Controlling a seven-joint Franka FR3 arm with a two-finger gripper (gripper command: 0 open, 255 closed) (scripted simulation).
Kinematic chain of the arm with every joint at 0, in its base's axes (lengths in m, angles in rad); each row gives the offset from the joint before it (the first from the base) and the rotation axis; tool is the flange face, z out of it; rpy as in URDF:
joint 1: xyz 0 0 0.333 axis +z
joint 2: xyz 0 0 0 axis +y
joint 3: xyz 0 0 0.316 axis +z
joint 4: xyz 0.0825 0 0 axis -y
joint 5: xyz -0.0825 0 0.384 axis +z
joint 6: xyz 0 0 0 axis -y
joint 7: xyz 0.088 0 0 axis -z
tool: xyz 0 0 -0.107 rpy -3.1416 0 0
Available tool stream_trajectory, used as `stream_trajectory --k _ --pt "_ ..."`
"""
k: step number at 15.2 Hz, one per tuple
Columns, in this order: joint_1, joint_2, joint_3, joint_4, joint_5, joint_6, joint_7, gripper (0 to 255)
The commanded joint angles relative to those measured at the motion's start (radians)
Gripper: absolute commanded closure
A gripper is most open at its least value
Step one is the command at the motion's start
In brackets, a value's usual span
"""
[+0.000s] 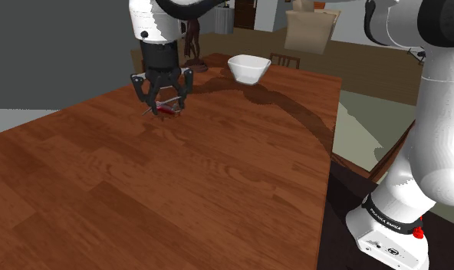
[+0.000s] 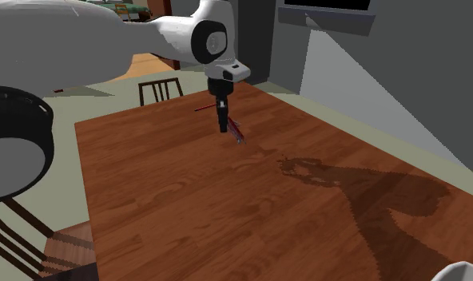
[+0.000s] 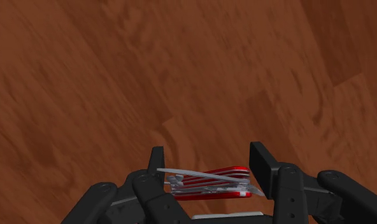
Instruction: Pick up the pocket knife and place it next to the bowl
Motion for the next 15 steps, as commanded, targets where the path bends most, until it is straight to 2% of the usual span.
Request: stream_trajectory --k 1,7,15 --pt "0.003 0.002 0.001 0.028 0.000 -0.027 -0.002 255" --pt "0.017 0.016 0.002 0.122 -0.006 -0.107 -0.004 255" --pt "-0.144 -0.099 -0.043 -0.027 0.059 -0.053 -0.188 255"
